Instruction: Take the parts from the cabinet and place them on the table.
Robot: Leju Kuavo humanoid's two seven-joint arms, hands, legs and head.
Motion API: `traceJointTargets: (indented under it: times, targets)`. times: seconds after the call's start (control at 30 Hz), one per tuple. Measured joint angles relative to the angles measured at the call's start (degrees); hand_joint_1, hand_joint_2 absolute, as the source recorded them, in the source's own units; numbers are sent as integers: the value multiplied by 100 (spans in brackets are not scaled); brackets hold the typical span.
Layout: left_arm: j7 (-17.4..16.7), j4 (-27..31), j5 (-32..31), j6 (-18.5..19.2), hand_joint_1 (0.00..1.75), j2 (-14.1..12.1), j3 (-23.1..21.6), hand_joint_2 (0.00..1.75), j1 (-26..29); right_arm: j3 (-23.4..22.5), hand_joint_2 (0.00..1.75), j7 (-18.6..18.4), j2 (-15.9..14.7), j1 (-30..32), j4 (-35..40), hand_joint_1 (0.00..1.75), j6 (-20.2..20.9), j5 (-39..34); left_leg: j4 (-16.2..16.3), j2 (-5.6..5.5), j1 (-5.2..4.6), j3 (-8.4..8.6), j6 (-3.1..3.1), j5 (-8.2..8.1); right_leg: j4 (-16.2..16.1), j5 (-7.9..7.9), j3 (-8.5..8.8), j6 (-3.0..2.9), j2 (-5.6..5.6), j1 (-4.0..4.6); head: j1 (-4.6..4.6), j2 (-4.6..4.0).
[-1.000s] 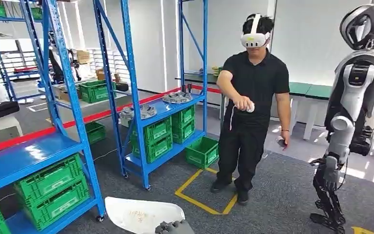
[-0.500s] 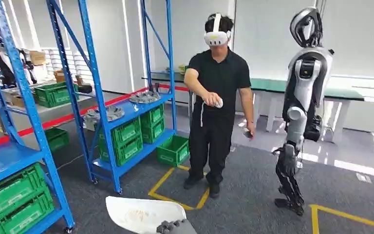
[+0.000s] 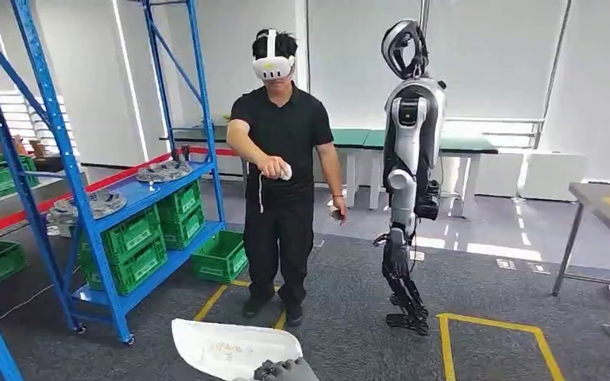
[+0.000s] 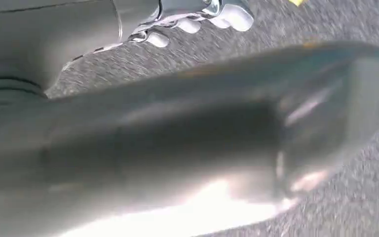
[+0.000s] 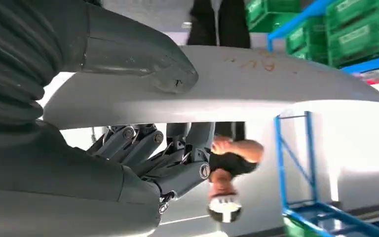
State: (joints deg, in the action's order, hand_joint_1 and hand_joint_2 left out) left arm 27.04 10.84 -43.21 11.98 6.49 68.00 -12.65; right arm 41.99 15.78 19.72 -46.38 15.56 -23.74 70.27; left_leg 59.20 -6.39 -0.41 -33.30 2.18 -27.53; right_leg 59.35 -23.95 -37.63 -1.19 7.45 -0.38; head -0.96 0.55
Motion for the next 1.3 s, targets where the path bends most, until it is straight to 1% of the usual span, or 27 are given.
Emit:
traceJointTargets:
  times: [0.1, 0.13, 0.17, 0.2, 0.27, 0.3, 0.33, 0.4, 0.43, 0.47, 0.5, 0.6, 0.63, 0.67, 0.7, 0.77, 0.8, 0.83, 0.9, 0.93, 0.97, 1.0, 1.07, 1.13, 1.2, 1.23, 1.3]
  targets:
    - [19, 11, 0, 0, 0, -11, 0, 0, -7, 0, 175, -50, -9, 0, -2, 169, 11, -4, -129, 221, -20, 66, -14, 49, -94, 82, -23, 131, 260, 4, 11, 0]
    - [24, 9, 0, 0, 0, 2, 0, 0, -6, 0, 175, -77, -15, -1, -2, 169, 17, -9, -242, 350, 52, 131, -91, 114, -50, 46, -42, 125, 57, 31, 28, 0]
    - [48, 20, 2, -2, 0, 9, 0, 0, -9, 0, 175, -92, -22, -37, -2, 169, 31, -11, -291, 401, 62, 157, -63, 127, 153, -129, -147, 153, -309, 77, -31, 0]
    - [41, 18, 2, -2, 0, 4, 0, 0, 8, 0, 175, -105, -20, -69, -2, 169, 33, -22, -296, 495, 61, 156, -49, 130, 536, -338, -344, 192, -508, 66, -29, 2]
    - [35, 17, 2, -18, 0, 9, 0, 0, 51, 0, 175, -147, -26, -76, -4, 169, 28, -55, -283, 696, 69, 157, -50, 107, 1399, -671, -770, 253, -666, 13, -35, 0]
    - [28, 17, 2, -35, 0, 9, 0, 0, 59, 0, 175, -164, -52, -71, -13, 169, 26, -74, -270, 794, 84, 156, -66, 92, 1627, -690, -890, 290, -684, -23, -37, 0]
    - [26, 17, 0, -48, 0, 9, 0, 0, 59, 0, 175, -171, -72, -69, -20, 169, 26, -88, -251, 877, 107, 158, -92, 70, 1516, -568, -843, 325, -705, -57, -40, 0]
    - [26, 17, 2, -52, 0, 11, 0, 0, 55, 0, 175, -170, -101, -80, -20, 169, 17, -109, -172, 1026, 158, 160, -169, -5, 684, -151, -391, 384, -803, -104, -42, 0]
    - [26, 20, 0, -57, 0, 7, 0, 0, 50, 0, 175, -170, -107, -91, -20, 169, 15, -109, -98, 1096, 166, 160, -225, -63, 160, 30, -85, 413, -1016, -113, -44, 0]
    - [28, 31, 2, -61, 0, -15, 0, 0, 50, 0, 175, -173, -112, -102, -20, 169, 15, -109, -28, 1145, 127, 127, -276, -122, 27, -69, -4, 372, -1240, -72, -48, 0]
    - [33, 31, 2, -61, 0, -22, 0, 0, 48, -2, 175, -177, -111, -105, -17, 169, 13, -111, 17, 1190, 114, 138, -324, -163, 33, -28, -14, 266, -1139, -84, -22, 0]
    - [48, 28, 7, -48, 0, -11, 0, 0, 21, -2, 175, -247, -158, -111, -20, 169, 13, -118, -49, 1343, 136, 235, -415, -169, 43, -36, -36, 144, -965, -58, -22, 0]
    - [46, 26, 7, -46, 0, -9, -2, 0, -3, -2, 175, -282, -162, -114, -20, 169, 7, -118, -28, 1258, 172, 197, -456, -224, 7, -13, -10, 99, -899, -104, -18, 0]
    - [44, 26, 4, -46, 0, -9, -2, 0, -23, -4, 175, -306, -173, -127, -20, 169, -2, -125, 138, 980, 181, 156, -465, -369, -4, -8, -11, 68, -853, -108, -11, 0]
    - [33, 26, 4, -48, 0, -13, -4, 0, -28, -7, 175, -306, -173, -142, -20, 169, -15, -138, 503, 813, 185, 3, -465, -590, -9, 2, -16, 38, -797, -105, -7, 2]
    - [22, 26, 9, -78, 0, -35, -4, 0, -15, -9, 175, -284, -175, -134, -20, 169, -24, -177, 1398, 684, 180, -412, -475, -967, -11, 2, -24, 23, -642, -91, 11, 0]
    - [15, 26, 11, -83, 0, -39, -4, 0, -7, -9, 175, -288, -188, -123, -22, 169, -20, -201, 1664, 674, 180, -551, -471, -1013, -10, 4, -25, 21, -570, -80, 19, 0]
    - [11, 26, 13, -83, 0, -39, -4, 0, -1, -11, 175, -295, -201, -116, -26, 169, -15, -212, 1665, 671, 179, -570, -459, -918, -9, 6, -24, 22, -490, -79, 19, 0]
    - [-4, 26, 18, -59, 0, -39, -4, 0, 1, -22, 175, -310, -234, -114, -26, 169, -13, -227, 948, 630, 179, -270, -412, -416, -3, 20, -21, 42, -325, -80, 28, 0]
    - [-2, 26, 24, -55, 0, -39, -4, 0, 1, -33, 175, -297, -243, -115, -26, 169, -15, -245, 413, 494, 186, -38, -387, -142, 0, 29, -16, 58, -251, -83, 35, 0]
    - [-2, 26, 41, -52, 0, -46, -4, 0, 12, -46, 175, -286, -251, -103, -28, 169, -18, -249, 120, 223, 196, 84, -360, -134, -6, 40, -28, 76, -196, -101, 35, 0]
    - [7, 24, 55, -46, 0, -48, -4, 0, 35, -59, 175, -282, -260, -102, -28, 169, -17, -256, 22, 129, 199, 108, -359, -145, 12, 60, -58, 120, -128, -72, 30, 0]
    - [18, 26, 70, -46, 0, -46, -2, 0, 65, -70, 175, -293, -284, -46, -31, 169, -11, -258, 34, 239, 161, 140, -350, -170, -47, 130, -102, 224, 4, -121, 54, 0]
    - [11, 24, 66, -33, 0, -17, -2, 0, 90, -111, 175, -369, -358, 18, -44, 169, -7, -299, -64, 372, 228, 160, -233, -90, -90, 171, -119, 311, 96, -125, 54, 0]
    - [-13, 28, 26, -31, 0, -11, -2, 0, 126, -149, 175, -424, -404, 44, -50, 169, -20, -337, -87, 504, 181, 166, -161, -57, 308, -119, -318, 304, -474, -60, 22, 0]
    - [-62, 28, 9, -37, 0, -11, -2, 0, 172, -155, 175, -433, -424, 51, -50, 169, -37, -343, -86, 591, 154, 163, -144, -62, 770, -345, -531, 310, -597, -53, 19, 0]
    - [-123, 26, 2, -52, 0, -11, -4, 0, 233, -168, 175, -448, -483, 124, -50, 169, -72, -350, -78, 772, 122, 162, -123, -75, 1634, -658, -911, 312, -671, -49, 17, 0]
